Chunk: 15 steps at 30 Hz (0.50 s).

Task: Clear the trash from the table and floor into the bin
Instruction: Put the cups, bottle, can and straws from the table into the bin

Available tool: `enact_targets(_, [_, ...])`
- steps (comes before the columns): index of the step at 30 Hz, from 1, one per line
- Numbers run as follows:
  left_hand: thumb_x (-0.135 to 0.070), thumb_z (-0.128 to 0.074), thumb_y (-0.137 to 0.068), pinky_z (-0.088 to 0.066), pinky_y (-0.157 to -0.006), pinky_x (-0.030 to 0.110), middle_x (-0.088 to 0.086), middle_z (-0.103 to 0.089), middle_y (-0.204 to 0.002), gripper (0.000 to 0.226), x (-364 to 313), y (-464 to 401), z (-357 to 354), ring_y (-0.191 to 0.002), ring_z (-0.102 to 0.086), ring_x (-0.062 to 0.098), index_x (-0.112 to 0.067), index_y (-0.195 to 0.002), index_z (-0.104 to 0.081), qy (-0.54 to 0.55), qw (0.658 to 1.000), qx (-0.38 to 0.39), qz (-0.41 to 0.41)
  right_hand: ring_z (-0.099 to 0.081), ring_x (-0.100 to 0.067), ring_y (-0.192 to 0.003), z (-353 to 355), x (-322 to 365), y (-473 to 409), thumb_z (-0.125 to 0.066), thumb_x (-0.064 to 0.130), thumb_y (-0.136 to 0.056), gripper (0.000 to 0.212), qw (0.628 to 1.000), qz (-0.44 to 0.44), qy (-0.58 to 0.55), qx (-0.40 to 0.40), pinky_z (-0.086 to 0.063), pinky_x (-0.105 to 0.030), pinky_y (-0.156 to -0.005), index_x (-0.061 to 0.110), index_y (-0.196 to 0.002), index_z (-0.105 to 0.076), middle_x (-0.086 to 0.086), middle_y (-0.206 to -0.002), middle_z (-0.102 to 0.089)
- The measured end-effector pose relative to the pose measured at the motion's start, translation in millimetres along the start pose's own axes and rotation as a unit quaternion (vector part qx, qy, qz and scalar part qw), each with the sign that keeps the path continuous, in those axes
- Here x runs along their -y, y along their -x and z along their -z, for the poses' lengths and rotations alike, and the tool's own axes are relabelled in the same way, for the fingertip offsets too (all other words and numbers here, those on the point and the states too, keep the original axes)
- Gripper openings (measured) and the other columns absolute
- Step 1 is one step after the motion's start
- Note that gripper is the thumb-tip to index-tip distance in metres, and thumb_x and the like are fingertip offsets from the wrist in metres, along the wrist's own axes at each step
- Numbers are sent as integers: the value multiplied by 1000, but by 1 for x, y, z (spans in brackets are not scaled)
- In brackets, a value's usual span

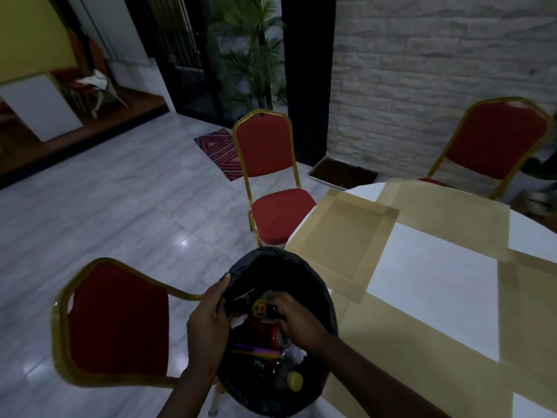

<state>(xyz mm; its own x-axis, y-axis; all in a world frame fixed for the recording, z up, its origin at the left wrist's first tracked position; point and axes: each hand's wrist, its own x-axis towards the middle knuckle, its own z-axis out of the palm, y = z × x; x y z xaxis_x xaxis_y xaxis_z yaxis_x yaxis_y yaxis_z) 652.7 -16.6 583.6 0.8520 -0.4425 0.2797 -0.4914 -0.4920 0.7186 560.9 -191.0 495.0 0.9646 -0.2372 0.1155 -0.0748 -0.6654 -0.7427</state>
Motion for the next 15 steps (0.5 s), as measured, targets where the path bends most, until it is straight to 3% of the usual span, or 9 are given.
enact_targets(4, [9,-52,-90,-55,-86,38,-6,-61,-128,69,4,7,2,-104,-64,16,-47,-130,-46,-8,1000,3,-2,-36,-14,-132,4,-6,13,-48,8,-92,43,1000,8,13,18,-20,-9,-105,18,-134,-52,-3,-147,-38])
enact_targets(7, [8,-52,-90,-53,-90,39,-3,-63,-124,62,2,14,4,-107,-63,15,-39,-131,-51,-2,1000,-5,10,-40,-16,-130,16,-2,28,-53,19,-92,40,998,-7,26,-55,-31,-21,-106,17,-132,-53,-2,-143,-43])
enact_targets(9, [4,-52,-92,-54,-89,35,-5,-65,-121,56,-2,18,8,-104,-63,11,-37,-131,-53,3,1000,-14,26,-41,-20,-128,24,-1,41,-56,16,-88,42,986,-18,62,-152,-37,-37,-105,15,-130,-54,-6,-139,-46])
enact_targets(11, [2,-51,-93,-52,-88,25,-9,-64,-120,55,-6,23,13,-102,-62,4,-38,-131,-52,8,999,-21,33,-37,-25,-131,30,-1,57,-62,9,-82,55,972,-48,102,-204,-36,-42,-107,13,-135,-47,-10,-142,-42])
enact_targets(13, [1,-52,-93,-49,-85,16,-10,-63,-120,55,-11,27,19,-101,-62,4,-39,-130,-52,16,999,-31,40,-28,-31,-137,35,-2,72,-65,11,-81,68,968,-77,133,-199,-33,-44,-107,16,-143,-37,-13,-149,-32])
enact_targets(15, [1,-53,-92,-49,-80,17,-5,-66,-118,50,-16,33,27,-96,-65,12,-33,-130,-56,32,997,-50,50,-20,-36,-140,37,-3,89,-65,19,-83,76,965,-101,160,-181,-29,-46,-106,24,-148,-26,-13,-154,-22])
